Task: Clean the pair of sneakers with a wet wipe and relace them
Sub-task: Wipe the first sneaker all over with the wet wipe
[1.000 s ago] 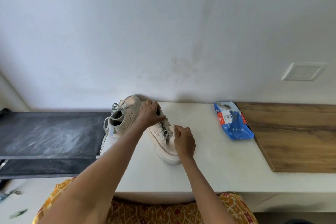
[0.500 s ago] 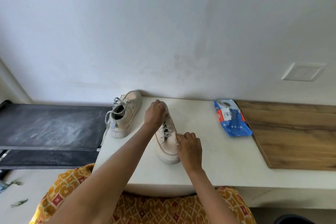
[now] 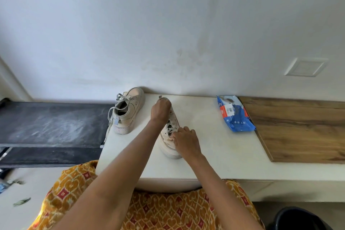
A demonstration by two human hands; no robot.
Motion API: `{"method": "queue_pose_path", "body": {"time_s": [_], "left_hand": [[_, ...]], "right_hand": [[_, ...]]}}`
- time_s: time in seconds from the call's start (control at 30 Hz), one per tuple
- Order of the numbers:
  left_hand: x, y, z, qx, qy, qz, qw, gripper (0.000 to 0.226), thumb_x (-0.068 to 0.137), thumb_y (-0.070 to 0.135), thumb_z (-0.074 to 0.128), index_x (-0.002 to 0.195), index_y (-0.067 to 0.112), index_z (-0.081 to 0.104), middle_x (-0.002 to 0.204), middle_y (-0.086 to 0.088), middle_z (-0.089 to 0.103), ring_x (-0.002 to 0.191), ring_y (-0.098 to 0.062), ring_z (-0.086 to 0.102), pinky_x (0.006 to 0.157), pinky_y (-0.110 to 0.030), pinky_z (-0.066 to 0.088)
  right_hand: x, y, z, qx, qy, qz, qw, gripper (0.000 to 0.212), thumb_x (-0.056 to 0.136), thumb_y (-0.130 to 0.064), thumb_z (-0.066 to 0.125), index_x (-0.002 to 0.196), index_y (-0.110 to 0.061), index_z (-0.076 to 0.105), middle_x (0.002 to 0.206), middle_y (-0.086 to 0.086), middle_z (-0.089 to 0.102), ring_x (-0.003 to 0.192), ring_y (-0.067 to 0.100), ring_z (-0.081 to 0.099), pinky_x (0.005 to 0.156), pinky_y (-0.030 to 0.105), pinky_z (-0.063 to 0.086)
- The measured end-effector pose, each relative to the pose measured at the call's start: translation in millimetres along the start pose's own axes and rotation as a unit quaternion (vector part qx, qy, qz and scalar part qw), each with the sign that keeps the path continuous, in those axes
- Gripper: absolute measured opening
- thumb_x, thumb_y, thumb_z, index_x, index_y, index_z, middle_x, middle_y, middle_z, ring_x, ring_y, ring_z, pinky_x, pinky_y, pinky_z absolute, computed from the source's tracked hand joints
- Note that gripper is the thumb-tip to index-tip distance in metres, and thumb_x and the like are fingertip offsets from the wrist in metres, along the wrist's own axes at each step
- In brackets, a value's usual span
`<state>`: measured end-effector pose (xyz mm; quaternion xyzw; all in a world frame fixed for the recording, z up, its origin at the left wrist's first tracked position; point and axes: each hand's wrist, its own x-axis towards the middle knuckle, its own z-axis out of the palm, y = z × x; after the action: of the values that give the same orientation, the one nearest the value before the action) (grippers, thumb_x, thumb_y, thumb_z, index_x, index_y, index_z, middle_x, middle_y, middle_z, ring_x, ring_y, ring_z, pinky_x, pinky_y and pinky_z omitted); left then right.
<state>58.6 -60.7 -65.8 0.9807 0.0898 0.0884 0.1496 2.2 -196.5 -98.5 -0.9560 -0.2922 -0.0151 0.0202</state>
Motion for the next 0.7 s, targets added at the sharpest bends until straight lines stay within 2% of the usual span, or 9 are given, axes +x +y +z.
{"method": "queue_pose_path", "body": {"time_s": [0.07,0.13,0.3,0.4,0.5,0.6,0.67,0.7], "left_hand": [[-0.8,0.7,0.8,0.026,0.004,0.016,1.0,0.009,0.082,-0.007,0.054,0.084,-0.001,0.06,0.093,-0.018,0.062,0.086,-0.037,0.061,0.058,-0.032,0.037],[-1.1,0.8,0.0,0.046,0.006,0.038,0.998,0.008,0.083,-0.007,0.055,0.085,-0.001,0.061,0.094,-0.018,0.062,0.088,-0.036,0.061,0.058,-0.033,0.037],[-0.1,-5.4,4.4,0.022,0.024,0.078,0.996,0.005,0.084,0.002,0.059,0.085,-0.001,0.063,0.098,-0.016,0.062,0.09,-0.035,0.059,0.06,-0.034,0.037],[5.3,-8.0,8.8,-0.006,0.012,0.105,0.994,0.007,0.083,0.005,0.059,0.084,0.001,0.064,0.096,-0.012,0.063,0.089,-0.032,0.059,0.061,-0.032,0.039],[9.5,-6.8,13.2,-0.038,-0.006,0.132,0.991,0.011,0.082,0.003,0.056,0.085,0.003,0.067,0.101,-0.008,0.065,0.089,-0.03,0.059,0.061,-0.029,0.039],[10.1,-2.7,10.5,-0.069,-0.021,0.131,0.989,0.013,0.081,0.003,0.058,0.087,0.004,0.069,0.103,-0.007,0.065,0.092,-0.028,0.059,0.066,-0.03,0.042],[8.9,2.1,7.5,-0.076,-0.038,0.123,0.989,0.014,0.082,0.005,0.058,0.09,0.005,0.07,0.105,-0.006,0.064,0.094,-0.027,0.058,0.067,-0.028,0.039],[7.6,4.4,6.8,-0.074,-0.044,0.121,0.989,0.015,0.083,0.007,0.058,0.092,0.005,0.069,0.106,-0.006,0.063,0.095,-0.027,0.057,0.066,-0.027,0.039]], "right_hand": [[-0.1,7.1,-7.2,0.018,-0.022,-0.025,0.999,0.029,0.095,-0.025,0.043,0.115,-0.019,0.063,0.119,0.005,0.059,0.114,0.025,0.047,0.093,0.038,0.032],[-0.5,20.9,-14.6,0.036,-0.013,-0.054,0.998,0.029,0.094,-0.025,0.044,0.111,-0.025,0.067,0.113,0.001,0.063,0.109,0.023,0.05,0.09,0.036,0.033],[-2.1,36.4,-6.5,0.067,0.079,-0.03,0.994,0.021,0.086,-0.018,0.056,0.095,-0.022,0.074,0.087,0.004,0.069,0.087,0.029,0.058,0.071,0.035,0.04],[-10.2,20.1,7.7,0.103,0.094,-0.082,0.987,0.019,0.077,-0.02,0.056,0.081,-0.026,0.074,0.072,-0.003,0.065,0.073,0.023,0.06,0.058,0.029,0.044],[-18.6,27.2,10.0,0.188,0.077,-0.115,0.972,0.023,0.082,-0.014,0.055,0.094,-0.021,0.074,0.084,-0.002,0.067,0.084,0.018,0.054,0.068,0.023,0.041],[-16.7,52.1,7.1,0.245,0.079,-0.044,0.965,0.019,0.085,-0.012,0.061,0.097,-0.018,0.074,0.085,0.002,0.067,0.087,0.018,0.054,0.071,0.025,0.044],[-7.8,63.0,6.9,0.295,0.143,0.069,0.942,0.018,0.088,-0.016,0.061,0.1,-0.021,0.073,0.085,0.002,0.067,0.088,0.018,0.056,0.068,0.028,0.045],[-1.1,65.1,7.4,0.332,0.182,0.132,0.916,0.018,0.089,-0.017,0.061,0.102,-0.02,0.072,0.089,0.002,0.068,0.089,0.019,0.058,0.068,0.027,0.044]]}}
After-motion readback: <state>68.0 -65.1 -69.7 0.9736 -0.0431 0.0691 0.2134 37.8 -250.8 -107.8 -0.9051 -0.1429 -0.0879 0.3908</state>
